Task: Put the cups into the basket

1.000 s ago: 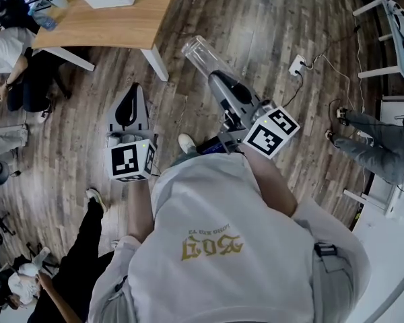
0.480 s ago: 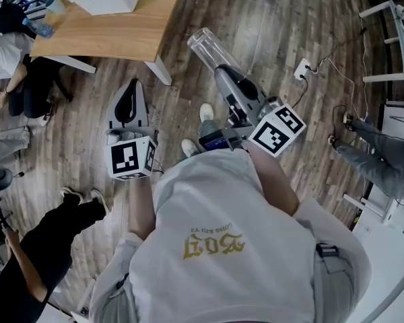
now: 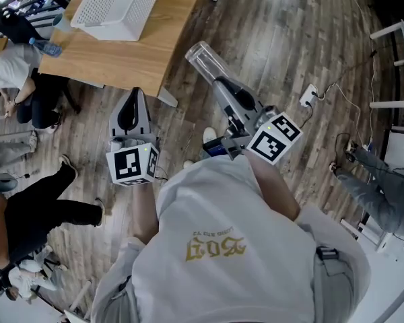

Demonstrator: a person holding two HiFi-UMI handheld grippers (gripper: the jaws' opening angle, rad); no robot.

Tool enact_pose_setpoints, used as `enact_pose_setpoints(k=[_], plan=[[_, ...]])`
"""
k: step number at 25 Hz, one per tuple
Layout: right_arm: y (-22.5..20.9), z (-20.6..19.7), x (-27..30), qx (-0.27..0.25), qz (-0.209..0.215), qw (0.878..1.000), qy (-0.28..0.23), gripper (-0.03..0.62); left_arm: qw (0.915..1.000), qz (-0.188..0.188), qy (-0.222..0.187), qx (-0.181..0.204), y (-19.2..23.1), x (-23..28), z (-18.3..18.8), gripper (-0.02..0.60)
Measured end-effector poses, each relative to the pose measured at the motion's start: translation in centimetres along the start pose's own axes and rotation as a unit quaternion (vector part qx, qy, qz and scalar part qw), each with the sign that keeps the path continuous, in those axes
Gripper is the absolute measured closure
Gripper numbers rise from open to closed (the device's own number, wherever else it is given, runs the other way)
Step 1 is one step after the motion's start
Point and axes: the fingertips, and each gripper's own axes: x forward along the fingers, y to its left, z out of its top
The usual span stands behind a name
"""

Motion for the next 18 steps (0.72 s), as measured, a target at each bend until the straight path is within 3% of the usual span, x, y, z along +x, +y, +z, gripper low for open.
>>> enact_pose_setpoints(k=[9,18], plan=[[-3.6,3.1,2.5,0.005,0.022,1.0,0.008,0.556,0.9992,0.04,0.004,0.006,1.1,3.7,0.8,0.577],[-6.9,5.1,4.8,0.007,0.019,1.0,0.003,0.556,0.9988,0.047,-0.003,0.013,2.7,8.8,1.3,0.577]])
